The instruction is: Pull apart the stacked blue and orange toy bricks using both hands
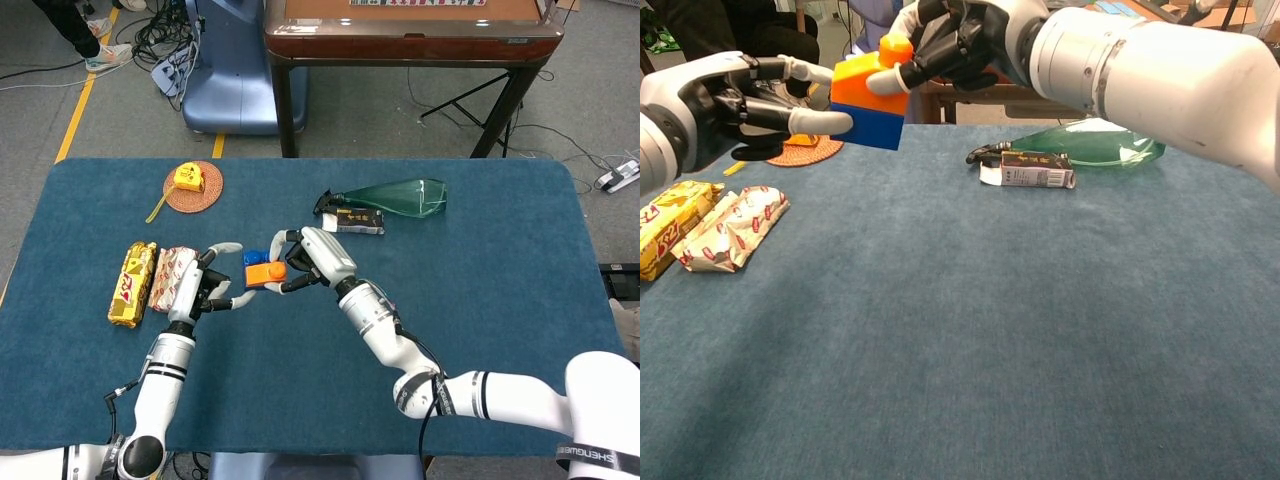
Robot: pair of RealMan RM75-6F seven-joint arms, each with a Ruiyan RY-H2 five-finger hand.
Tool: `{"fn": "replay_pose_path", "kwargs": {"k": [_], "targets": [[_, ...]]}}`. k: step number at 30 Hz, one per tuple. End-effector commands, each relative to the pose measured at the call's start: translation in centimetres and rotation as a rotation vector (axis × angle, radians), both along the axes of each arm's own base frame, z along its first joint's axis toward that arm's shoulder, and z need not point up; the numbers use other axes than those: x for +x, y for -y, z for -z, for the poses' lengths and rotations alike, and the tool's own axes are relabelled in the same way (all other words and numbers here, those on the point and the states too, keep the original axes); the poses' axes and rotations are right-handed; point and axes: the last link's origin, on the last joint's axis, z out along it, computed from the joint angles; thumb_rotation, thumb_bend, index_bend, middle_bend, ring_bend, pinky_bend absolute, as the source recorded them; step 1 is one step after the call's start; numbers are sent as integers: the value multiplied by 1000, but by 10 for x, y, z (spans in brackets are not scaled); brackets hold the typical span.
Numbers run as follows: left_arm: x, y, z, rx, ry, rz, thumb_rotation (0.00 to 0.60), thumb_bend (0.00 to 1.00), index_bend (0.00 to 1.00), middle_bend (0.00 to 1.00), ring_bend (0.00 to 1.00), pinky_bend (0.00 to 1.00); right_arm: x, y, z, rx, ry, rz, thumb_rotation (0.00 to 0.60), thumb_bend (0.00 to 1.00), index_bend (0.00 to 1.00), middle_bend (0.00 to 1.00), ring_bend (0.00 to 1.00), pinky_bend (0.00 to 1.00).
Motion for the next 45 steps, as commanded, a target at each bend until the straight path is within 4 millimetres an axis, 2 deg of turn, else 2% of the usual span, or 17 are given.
{"fn": "replay_pose_path", "kwargs": {"k": [1,7,18,35,45], "targets": [[0,0,0,1,5,3,600,0,428,1000,1000,1000,-1,0,0,3,0,0,600,564,733,1000,1000,1000],[1,1,2,1,2,7,600,0,536,1000,1000,1000,0,0,0,8,13,-1,600,565,733,1000,1000,1000],[1,2,4,-1,-10,21,600,0,501,1000,1000,1000,0,0,1,11,29,2,600,564,733,1000,1000,1000],[-1,3,6,22,-8,19,600,0,773,1000,1000,1000,1,0,3,25,38,1,600,564,733,1000,1000,1000],[-4,3,9,29,-14,17,600,0,836,1000,1000,1000,-3,1,1,24,45,10,600,565,733,1000,1000,1000]]}}
